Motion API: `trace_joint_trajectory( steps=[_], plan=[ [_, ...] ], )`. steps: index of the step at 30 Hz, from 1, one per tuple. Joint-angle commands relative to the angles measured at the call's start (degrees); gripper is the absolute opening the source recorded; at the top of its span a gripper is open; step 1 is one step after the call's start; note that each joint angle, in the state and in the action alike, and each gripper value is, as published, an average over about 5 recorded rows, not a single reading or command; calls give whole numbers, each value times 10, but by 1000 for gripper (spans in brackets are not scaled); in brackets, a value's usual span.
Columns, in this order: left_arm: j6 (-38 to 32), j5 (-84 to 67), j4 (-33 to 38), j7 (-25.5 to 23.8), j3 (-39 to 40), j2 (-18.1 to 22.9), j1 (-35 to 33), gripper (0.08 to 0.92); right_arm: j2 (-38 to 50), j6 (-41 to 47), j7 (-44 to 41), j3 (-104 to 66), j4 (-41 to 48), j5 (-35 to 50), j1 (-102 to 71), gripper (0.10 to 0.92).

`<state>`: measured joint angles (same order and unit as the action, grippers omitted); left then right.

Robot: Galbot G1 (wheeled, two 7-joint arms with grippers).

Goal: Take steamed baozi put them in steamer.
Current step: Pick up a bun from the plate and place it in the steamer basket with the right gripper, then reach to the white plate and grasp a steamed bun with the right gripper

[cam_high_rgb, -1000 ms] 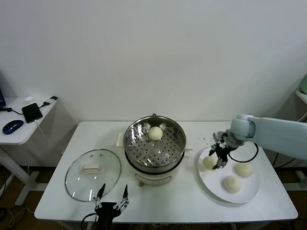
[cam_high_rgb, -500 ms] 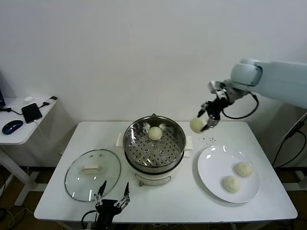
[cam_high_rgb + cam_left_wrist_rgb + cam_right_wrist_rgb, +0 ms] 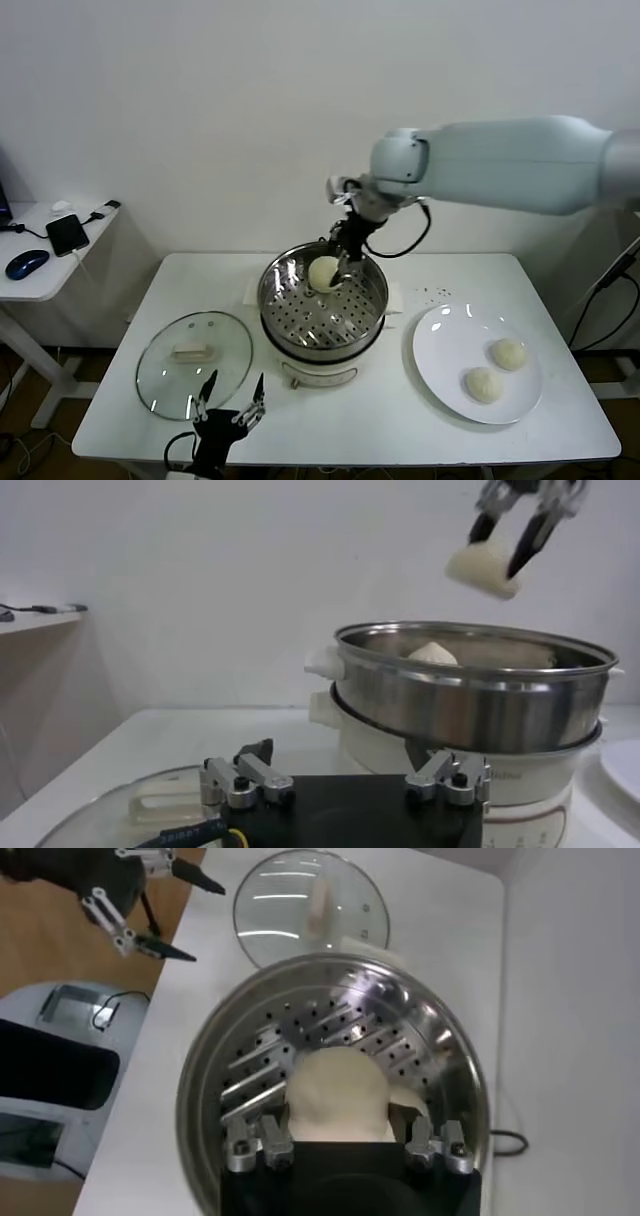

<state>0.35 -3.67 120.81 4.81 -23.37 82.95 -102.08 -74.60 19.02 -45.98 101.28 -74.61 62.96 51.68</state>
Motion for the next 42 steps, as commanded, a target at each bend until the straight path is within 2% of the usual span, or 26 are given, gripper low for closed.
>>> trace_joint_trajectory(
  steps=[1, 16, 23, 26, 31, 36, 42],
  plan=[
    [0, -3, -2, 0, 1, 1, 2, 823, -87, 18, 37, -6, 83, -7, -102, 662],
    [-3, -1, -2, 1, 4, 3, -1, 823, -108, 11, 55, -32, 147, -25, -158, 674],
    [-4, -1, 2, 1, 5, 3, -4, 823, -73, -24, 5, -37, 117, -29, -106, 808],
    [-5, 0, 5, 1, 6, 4, -4, 823, -36, -58, -57, -25, 98, -39, -51, 821],
    [-5, 0, 7, 1, 10, 5, -3, 823, 74, -109, -145, 18, 50, -58, 66, 823],
    [-4, 0, 8, 1, 10, 5, -1, 823, 220, -116, -164, 120, -53, -102, 174, 823],
    [-2, -2, 7, 1, 5, 3, 3, 823, 368, -112, -140, 261, -166, -220, 197, 823]
  ],
)
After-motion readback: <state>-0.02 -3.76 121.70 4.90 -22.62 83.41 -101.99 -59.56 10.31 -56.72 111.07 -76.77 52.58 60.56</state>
